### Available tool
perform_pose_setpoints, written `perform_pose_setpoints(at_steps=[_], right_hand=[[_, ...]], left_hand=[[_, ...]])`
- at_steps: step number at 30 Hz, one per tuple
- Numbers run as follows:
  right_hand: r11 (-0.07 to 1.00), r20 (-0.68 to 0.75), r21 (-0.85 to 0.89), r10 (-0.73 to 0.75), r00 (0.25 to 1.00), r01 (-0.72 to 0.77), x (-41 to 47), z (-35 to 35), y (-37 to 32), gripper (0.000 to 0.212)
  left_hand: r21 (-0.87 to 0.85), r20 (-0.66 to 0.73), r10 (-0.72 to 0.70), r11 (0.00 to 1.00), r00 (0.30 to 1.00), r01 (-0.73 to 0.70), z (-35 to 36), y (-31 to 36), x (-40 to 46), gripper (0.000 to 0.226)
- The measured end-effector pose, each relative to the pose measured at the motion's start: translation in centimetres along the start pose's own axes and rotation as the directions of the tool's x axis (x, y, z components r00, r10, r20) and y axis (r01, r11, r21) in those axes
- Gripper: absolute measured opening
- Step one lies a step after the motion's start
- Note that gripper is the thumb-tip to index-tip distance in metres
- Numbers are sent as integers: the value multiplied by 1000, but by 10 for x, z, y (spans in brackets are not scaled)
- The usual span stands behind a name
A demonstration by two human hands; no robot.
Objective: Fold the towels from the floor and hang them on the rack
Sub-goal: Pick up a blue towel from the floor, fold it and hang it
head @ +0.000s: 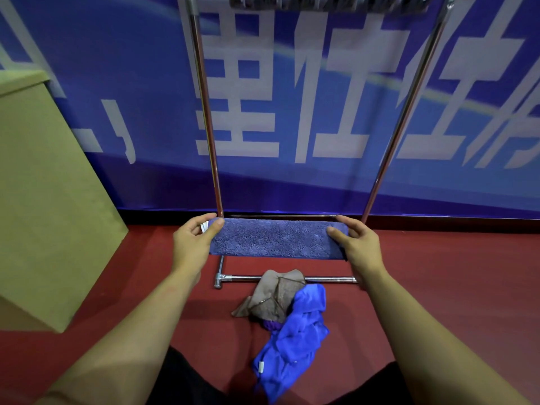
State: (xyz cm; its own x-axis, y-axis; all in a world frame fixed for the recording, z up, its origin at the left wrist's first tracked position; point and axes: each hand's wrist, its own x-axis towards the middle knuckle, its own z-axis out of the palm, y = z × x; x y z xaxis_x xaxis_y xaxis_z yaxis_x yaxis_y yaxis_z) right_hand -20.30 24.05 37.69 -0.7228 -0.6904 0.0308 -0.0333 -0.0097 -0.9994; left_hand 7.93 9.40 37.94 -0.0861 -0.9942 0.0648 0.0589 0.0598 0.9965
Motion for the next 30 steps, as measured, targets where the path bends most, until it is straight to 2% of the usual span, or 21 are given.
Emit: perform_pose_setpoints(at_steps=[4,9,13,16,19,22,27,30], right_hand=[[1000,-60,8,3,998,-3,0,-3,0,37],[999,-103,10,40,994,-39,1,-4,1,47],[991,-58,93,107,993,-101,4,-5,5,56],[964,46,170,198,979,-203,6,-5,9,31],[967,59,143,204,977,-211,5,-4,8,12],[987,29,93,130,991,-132,6,-4,9,14],[998,17,19,67,998,-67,7,-2,11,13],[998,-7,-12,63,998,-63,9,1,16,11]], left_hand=[[11,42,-33,999,999,33,-1,-3,2,30],[27,-14,6,1000,1000,-6,3,-3,2,40],[-58,11,-118,991,993,118,2,-8,8,52],[-157,108,-209,962,972,224,1,-10,7,31],[-163,165,-246,948,955,273,-1,-13,6,28],[-69,170,-198,975,965,212,0,-15,6,21],[3,46,-84,996,995,84,5,-12,7,14],[17,-12,-46,999,999,46,8,-11,7,18]])
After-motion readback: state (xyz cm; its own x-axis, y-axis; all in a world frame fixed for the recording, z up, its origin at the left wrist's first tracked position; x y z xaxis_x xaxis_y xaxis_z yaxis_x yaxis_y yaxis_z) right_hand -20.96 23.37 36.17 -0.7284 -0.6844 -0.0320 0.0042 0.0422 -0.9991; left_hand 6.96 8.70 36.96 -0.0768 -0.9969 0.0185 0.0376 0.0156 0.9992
